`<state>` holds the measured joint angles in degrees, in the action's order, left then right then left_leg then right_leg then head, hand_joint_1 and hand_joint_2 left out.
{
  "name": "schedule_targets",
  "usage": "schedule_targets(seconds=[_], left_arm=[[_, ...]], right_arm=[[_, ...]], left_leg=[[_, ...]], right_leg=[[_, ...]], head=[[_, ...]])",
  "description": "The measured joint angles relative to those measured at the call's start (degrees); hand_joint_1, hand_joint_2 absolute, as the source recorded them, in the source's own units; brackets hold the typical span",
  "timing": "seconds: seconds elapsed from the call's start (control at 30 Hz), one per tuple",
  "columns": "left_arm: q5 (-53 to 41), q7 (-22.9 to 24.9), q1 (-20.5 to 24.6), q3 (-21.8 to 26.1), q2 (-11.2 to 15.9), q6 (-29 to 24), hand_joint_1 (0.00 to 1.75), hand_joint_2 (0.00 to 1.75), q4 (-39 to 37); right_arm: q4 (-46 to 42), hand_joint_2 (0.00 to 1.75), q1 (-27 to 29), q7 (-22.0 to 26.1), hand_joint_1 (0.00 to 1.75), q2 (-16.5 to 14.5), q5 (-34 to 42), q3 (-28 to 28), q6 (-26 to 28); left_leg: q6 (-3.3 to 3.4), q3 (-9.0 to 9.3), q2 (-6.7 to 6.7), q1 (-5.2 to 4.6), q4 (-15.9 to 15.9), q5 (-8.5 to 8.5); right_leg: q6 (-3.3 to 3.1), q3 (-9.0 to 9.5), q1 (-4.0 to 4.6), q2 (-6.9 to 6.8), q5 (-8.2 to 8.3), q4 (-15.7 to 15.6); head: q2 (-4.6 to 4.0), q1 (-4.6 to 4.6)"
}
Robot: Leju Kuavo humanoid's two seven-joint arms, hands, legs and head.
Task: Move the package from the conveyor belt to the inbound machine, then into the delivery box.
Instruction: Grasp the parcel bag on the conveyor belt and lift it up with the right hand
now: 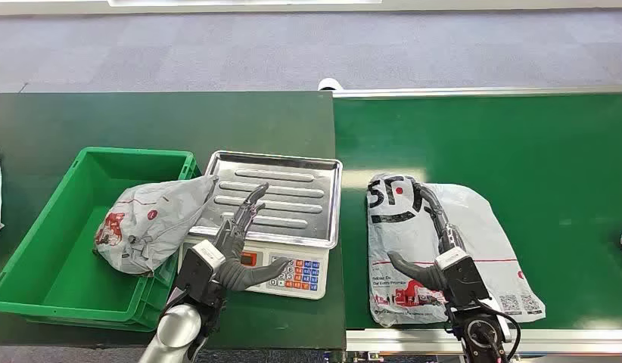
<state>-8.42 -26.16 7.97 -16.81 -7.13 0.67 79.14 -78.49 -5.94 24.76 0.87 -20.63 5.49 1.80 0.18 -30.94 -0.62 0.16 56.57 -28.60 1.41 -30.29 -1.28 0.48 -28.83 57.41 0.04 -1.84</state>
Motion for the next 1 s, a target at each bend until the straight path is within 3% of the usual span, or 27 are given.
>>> schedule_targets(seconds=[0.13, 0.27, 0.43, 0.7, 1.0], left_arm=[[0.00, 0.00, 0.00, 0.00, 0.00, -0.01, 0.00, 1.75, 0.00], [0.00, 0.01, -0.01, 0.00, 0.01, -0.01, 0.00, 1.75, 0.00], [0.01, 0.28, 0.00, -0.06, 0.02, 0.07, 0.00, 1.75, 0.02], [0.02, 0.90, 0.00, -0.09, 0.00, 0.29, 0.00, 1.75, 0.37], [-0.04, 1.43, 0.00, -0.09, -0.04, 0.75, 0.00, 1.75, 0.96]], right_arm=[[0.02, 1.75, 0.01, -0.42, 0.00, 0.02, -0.77, -0.03, 0.89], [1.26, 1.75, -0.43, -4.72, 0.00, 0.26, -7.32, -0.92, 7.68], [10.70, 1.75, -3.68, -10.16, 0.00, 1.61, -15.11, -5.83, 14.43], [23.15, 1.75, -7.26, -13.36, 0.00, 2.21, -20.33, -11.58, 15.28], [27.47, 1.75, -8.33, -14.70, 0.00, 1.90, -21.66, -13.98, 13.94]], left_leg=[[0.00, 0.00, 0.00, 0.00, 0.00, 0.00], [0.00, 0.00, 0.00, 0.00, 0.00, 0.00], [0.01, 0.01, -0.01, -0.01, 0.01, 0.00], [0.00, 0.00, -0.01, -0.01, 0.01, 0.00], [0.00, -0.01, -0.01, 0.00, 0.01, 0.00]], right_leg=[[0.00, 0.00, 0.00, 0.00, 0.00, 0.00], [0.00, 0.01, 0.00, 0.00, 0.00, 0.00], [0.01, 0.03, -0.02, 0.00, 0.01, 0.00], [0.02, -0.01, 0.02, 0.00, 0.01, 0.00], [0.01, 0.00, 0.03, 0.00, 0.01, 0.00]], head=[[0.00, 0.00], [0.00, 0.00], [0.00, 0.02], [0.00, 0.00], [0.00, 0.01]])
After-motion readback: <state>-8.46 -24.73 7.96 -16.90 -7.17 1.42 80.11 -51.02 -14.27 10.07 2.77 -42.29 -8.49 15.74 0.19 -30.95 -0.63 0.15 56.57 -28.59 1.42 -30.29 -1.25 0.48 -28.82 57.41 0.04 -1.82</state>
